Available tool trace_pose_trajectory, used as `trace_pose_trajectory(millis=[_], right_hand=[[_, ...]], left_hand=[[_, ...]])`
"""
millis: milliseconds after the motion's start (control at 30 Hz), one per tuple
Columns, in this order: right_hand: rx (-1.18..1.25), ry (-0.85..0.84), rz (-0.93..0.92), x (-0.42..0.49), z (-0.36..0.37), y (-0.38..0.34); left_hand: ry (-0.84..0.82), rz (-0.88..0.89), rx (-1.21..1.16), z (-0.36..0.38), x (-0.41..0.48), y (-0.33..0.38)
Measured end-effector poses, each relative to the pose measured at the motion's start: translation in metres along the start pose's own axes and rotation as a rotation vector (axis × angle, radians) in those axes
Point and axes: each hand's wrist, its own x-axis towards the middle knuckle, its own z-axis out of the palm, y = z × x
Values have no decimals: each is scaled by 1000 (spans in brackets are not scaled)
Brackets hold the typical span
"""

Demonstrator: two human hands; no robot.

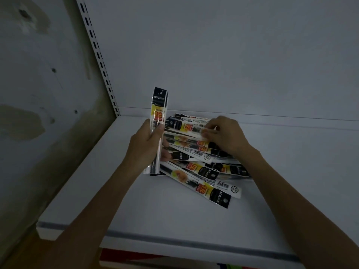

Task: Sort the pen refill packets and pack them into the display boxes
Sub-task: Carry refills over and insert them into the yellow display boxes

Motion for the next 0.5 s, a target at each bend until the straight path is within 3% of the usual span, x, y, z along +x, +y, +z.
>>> trace_pose_trajectory(millis=[133,200,367,500], right_hand=[[181,264,-42,-7,-5,-21],[301,225,-85,-18,-6,-45],[284,85,-241,-40,4,-75],[268,137,-108,-52,-27,-51]], left_hand=[[99,-13,-13,4,9,-4],[96,-20,-34,13,13,2],[55,59,15,37,19,16],[12,173,34,47,16,24]])
